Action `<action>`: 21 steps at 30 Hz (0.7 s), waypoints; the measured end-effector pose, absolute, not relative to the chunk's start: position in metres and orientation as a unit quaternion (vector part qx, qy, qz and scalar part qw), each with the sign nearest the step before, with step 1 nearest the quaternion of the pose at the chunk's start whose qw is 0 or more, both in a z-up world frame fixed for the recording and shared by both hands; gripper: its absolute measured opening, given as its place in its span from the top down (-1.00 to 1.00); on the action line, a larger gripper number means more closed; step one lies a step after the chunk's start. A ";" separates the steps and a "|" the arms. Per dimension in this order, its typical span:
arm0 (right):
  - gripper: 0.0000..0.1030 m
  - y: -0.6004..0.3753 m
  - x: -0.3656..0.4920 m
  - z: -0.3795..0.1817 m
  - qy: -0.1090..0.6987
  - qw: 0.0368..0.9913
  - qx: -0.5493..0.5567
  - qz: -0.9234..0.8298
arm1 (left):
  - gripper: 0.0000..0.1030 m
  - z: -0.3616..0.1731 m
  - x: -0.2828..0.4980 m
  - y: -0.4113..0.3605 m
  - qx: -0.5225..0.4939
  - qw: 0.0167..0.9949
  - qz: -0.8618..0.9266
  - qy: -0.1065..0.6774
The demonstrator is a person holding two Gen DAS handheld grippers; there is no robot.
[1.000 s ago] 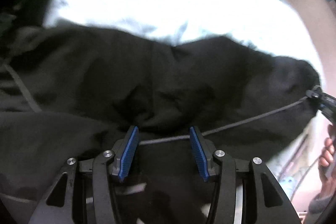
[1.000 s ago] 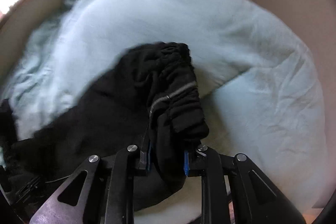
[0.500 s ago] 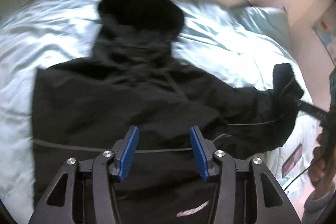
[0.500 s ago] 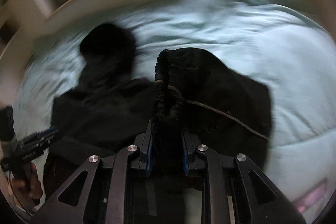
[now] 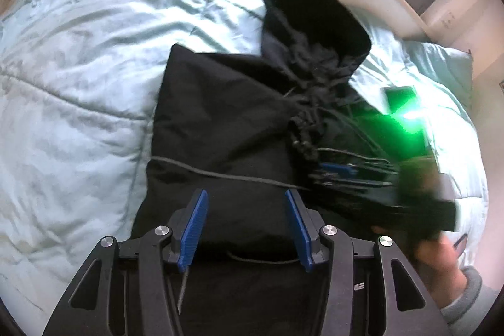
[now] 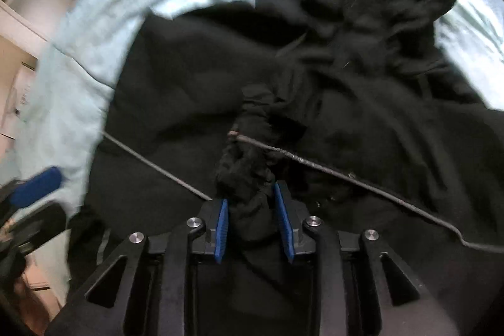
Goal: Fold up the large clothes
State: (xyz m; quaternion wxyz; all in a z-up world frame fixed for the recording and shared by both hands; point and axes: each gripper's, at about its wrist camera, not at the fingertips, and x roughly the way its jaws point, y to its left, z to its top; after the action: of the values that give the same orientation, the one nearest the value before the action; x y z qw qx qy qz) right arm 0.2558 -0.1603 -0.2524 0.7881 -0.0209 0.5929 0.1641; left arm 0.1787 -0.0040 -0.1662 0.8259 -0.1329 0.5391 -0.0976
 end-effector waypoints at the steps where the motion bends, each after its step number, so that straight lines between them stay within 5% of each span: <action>1: 0.20 -0.158 0.257 -0.260 0.594 0.787 -0.024 0.162 | -0.01 -0.169 0.180 -0.002 -0.135 0.824 -0.098 0.541; 3: -0.03 -0.158 0.257 -0.262 0.593 0.784 -0.013 0.181 | -0.01 -0.173 0.182 0.001 -0.145 0.821 -0.106 0.542; 10: -0.18 -0.233 0.217 -0.194 0.543 0.813 0.049 0.205 | -0.01 -0.182 0.205 -0.024 -0.198 0.787 -0.207 0.546; 21: -0.20 -0.318 0.167 -0.173 0.535 0.834 0.064 0.120 | -0.02 -0.249 0.269 -0.100 -0.164 0.757 -0.180 0.607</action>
State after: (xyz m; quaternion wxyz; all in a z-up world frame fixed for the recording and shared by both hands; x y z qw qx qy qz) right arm 0.1672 -0.3182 -0.1725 0.8336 0.0644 0.5353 0.1197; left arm 0.2690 -0.1002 -0.2495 0.7567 -0.1636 0.6067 -0.1803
